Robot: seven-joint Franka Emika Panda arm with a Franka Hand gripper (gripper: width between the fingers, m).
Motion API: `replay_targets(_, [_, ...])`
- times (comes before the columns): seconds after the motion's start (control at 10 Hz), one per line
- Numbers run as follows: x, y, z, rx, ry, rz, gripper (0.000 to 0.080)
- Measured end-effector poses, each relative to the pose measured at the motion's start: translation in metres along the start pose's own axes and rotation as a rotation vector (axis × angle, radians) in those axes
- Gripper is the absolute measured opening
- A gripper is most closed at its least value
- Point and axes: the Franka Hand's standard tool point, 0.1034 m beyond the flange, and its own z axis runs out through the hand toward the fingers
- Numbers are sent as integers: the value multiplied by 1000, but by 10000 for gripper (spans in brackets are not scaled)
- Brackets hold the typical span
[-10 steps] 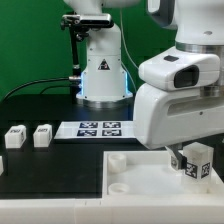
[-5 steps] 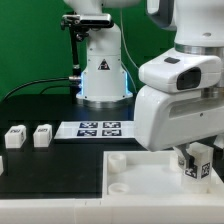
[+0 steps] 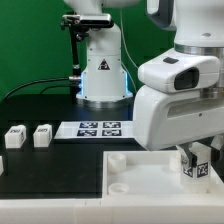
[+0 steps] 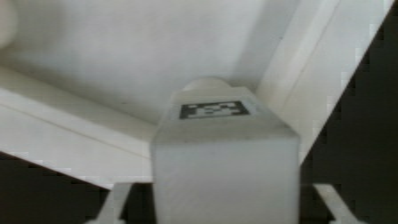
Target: Assemble one leg
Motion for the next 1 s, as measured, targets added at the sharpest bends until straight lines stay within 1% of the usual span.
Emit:
replay_targets(0.3, [0, 2, 1, -1, 0, 509, 291])
replay_targets(0.7, [1, 7, 0, -12, -8, 1063, 291])
replay_targets(1.0, [-1, 7, -2, -39, 0, 1420, 292])
